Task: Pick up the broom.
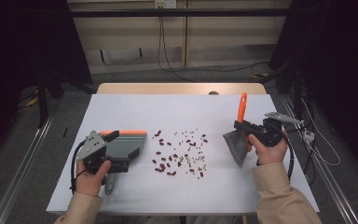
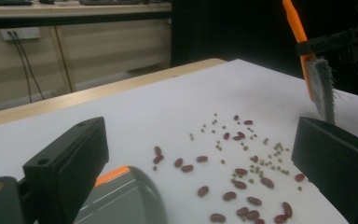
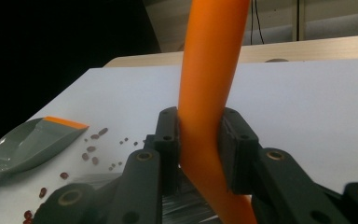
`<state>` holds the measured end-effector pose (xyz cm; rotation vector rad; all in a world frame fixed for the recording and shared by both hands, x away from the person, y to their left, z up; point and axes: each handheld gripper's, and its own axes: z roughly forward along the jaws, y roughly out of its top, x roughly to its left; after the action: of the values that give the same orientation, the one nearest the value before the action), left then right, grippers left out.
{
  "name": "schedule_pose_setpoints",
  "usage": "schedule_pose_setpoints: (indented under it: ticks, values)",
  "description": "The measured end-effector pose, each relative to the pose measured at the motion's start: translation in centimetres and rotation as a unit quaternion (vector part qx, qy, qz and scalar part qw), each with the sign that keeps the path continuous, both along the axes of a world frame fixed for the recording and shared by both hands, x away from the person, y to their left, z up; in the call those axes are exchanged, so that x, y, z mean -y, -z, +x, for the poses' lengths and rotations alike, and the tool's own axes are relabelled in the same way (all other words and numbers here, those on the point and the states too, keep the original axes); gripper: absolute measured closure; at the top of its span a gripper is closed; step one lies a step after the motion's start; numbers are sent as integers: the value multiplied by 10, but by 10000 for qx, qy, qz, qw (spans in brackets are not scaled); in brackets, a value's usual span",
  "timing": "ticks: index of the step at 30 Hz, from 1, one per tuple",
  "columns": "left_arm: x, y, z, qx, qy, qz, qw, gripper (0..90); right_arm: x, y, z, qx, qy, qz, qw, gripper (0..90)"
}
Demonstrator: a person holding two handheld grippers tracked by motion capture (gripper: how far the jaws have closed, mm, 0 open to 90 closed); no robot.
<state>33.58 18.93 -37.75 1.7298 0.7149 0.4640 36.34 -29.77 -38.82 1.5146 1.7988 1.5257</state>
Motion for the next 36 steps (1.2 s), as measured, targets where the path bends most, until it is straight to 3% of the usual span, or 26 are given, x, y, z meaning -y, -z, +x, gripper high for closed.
schedule_pose_setpoints:
  ticks: [13, 18, 29, 36]
  values:
    - [33, -5, 4, -113, 320, 112, 9994, 37, -12, -16, -5, 307, -126, 220, 9992, 717]
    - [56, -10, 8, -270, 514, -4, 9983, 40, -30, -21, -5, 445, -261, 157, 9985, 717]
    - [97, -13, 19, -610, 963, -211, 9933, 70, -71, -24, -2, 572, -519, 135, 9969, 717]
    - [110, -19, 22, -751, 916, -314, 9925, 153, -99, -28, 2, 683, -675, 215, 9951, 716]
